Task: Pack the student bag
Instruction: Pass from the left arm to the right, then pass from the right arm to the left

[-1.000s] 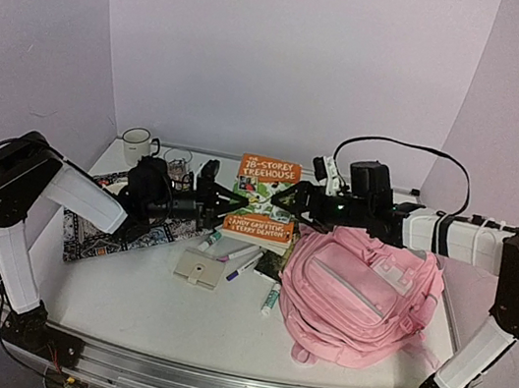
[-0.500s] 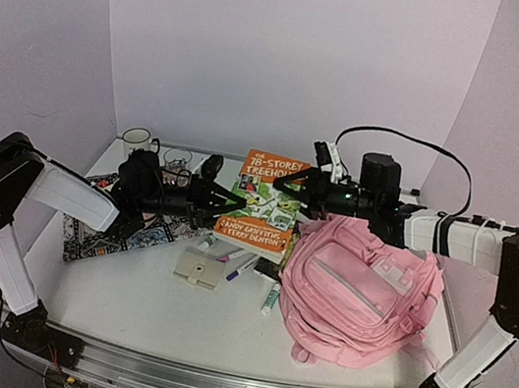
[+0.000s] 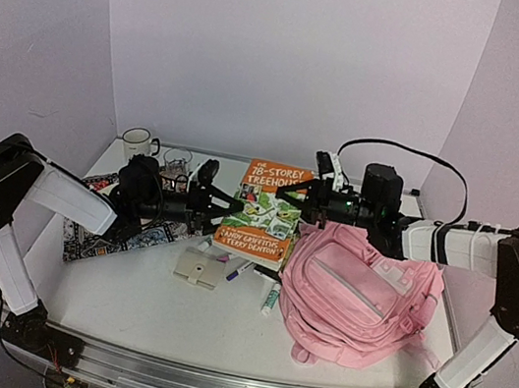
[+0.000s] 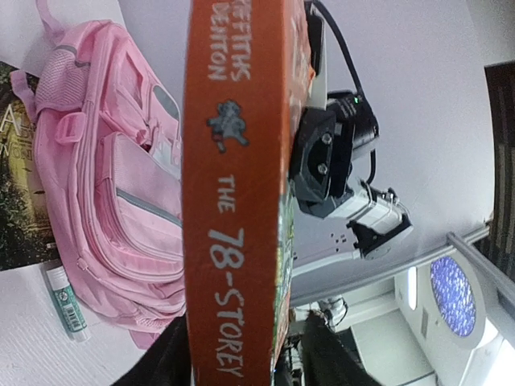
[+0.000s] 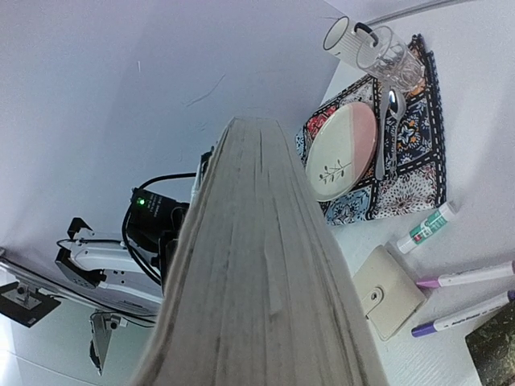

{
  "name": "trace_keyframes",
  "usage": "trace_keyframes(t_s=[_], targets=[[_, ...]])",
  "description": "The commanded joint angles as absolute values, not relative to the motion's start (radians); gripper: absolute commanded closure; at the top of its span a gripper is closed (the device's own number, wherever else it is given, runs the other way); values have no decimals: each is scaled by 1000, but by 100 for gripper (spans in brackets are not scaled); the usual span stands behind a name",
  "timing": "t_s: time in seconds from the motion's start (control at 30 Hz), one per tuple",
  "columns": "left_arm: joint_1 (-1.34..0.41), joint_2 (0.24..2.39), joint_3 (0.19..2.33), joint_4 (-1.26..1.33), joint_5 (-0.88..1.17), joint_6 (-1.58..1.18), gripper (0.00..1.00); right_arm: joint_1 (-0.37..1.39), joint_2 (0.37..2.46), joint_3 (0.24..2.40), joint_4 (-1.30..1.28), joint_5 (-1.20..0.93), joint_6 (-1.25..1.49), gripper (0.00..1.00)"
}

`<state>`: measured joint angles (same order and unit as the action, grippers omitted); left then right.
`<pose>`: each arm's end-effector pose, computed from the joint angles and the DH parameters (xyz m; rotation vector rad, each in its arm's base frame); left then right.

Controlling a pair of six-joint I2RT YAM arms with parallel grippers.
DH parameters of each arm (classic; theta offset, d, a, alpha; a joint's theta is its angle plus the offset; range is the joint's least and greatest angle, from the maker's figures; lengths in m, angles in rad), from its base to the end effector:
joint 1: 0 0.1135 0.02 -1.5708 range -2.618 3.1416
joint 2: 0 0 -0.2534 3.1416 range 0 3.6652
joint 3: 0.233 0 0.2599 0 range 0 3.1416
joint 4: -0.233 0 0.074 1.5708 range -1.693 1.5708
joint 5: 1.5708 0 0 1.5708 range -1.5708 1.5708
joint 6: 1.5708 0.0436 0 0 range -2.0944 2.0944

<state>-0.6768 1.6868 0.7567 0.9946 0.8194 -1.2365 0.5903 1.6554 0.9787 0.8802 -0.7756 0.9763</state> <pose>0.2546 -0.2454 0.2050 0.3024 1.9487 -2.0077 0.2980 0.2364 0.2757 -0.4570 1.6400 1.7586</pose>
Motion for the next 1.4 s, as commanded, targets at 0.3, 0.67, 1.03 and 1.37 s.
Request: trace_keyframes(t_s=[0.3,0.67,1.03,1.37], targets=[[-693,1593,638,1024,531,-1291,4,639,1519,880,1222,-453,1173,100],[-809,1561,620,1055,348,-1300,1,728,1551,843,1362,-197,1227,100],[-832,1658,595,1301,309,-1413,48,792,1574,806,1434,-64,1249,100],[-825,1625,543,1312,281,-1406,100,789,1592,846,1269,-135,1120,76]])
